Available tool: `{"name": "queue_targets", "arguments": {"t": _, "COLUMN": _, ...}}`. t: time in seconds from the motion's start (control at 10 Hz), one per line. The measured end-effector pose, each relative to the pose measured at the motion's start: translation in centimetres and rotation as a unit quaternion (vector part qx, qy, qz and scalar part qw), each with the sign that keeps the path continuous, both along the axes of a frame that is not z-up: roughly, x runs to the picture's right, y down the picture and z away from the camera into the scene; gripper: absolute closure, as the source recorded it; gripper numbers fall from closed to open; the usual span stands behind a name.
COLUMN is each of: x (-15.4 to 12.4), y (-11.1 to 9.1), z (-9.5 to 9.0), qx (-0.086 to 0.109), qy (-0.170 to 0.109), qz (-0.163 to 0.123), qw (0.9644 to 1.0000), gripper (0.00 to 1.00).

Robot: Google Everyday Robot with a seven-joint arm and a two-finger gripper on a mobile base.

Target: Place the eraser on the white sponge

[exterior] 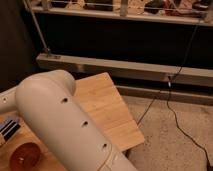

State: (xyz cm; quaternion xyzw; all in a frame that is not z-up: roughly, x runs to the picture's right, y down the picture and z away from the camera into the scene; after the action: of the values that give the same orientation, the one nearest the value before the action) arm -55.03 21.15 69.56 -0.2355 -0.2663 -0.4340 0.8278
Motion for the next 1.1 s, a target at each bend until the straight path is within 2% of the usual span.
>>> {"name": "queue_targets", "arguments": {"t": 0.3, "x": -1.5, "y": -2.0, "z": 1.2, "qx": 0.006, "qy": -0.017, "qz": 0.014, "qw": 0.9997, "gripper": 1.0}}
{"name": "queue_targets", "arguments": {"t": 0.5, "x": -2.7, "y": -3.2, "z": 1.7, "qx": 0.003, "qy": -0.032, "qz": 0.019, "qw": 0.9993, "gripper": 1.0}}
{"name": "queue_targets", "arguments": {"t": 1.1, "x": -4.8, "y": -2.9, "z": 3.7, "qx": -0.008, "qy": -0.038, "qz": -0.003, "qw": 0.9992, "gripper": 1.0}}
